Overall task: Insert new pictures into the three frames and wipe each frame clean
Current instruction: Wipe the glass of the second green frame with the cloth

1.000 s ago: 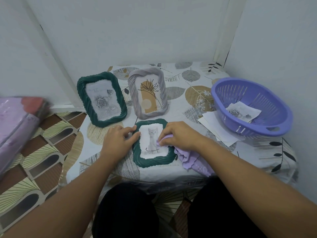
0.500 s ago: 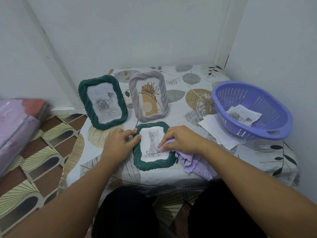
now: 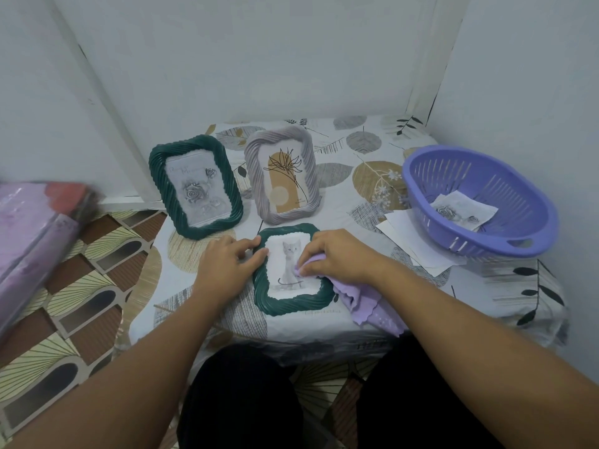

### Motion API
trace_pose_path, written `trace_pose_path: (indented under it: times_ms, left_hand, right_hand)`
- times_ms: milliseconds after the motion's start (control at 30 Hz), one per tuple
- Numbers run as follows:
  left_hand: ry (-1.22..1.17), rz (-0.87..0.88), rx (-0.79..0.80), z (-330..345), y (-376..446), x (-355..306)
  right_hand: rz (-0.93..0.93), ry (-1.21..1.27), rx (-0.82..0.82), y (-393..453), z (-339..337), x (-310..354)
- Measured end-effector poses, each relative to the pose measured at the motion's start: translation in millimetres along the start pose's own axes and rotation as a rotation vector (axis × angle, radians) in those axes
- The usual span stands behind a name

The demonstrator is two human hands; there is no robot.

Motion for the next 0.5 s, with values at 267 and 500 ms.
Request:
trace_pose_path:
  times_ms: [267,500]
  left_hand:
    - [-0.002,0.010,0.007,1,0,0]
    - [-0.023,0.008,0.002,1,0,1]
  right_hand:
    - [0.000,0.004,0.005,0,-2,-1]
    - [-0.031,0.013,0.145,-10,8,2]
Point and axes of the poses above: each hand's wrist, its own y-axis towards the middle knuckle, its own z-axis out of the palm, x = y × z, the point moved 10 cm from there along y, towards the middle knuckle, and after that the axes turned 8 degrees about -x, right-handed, at the moved point
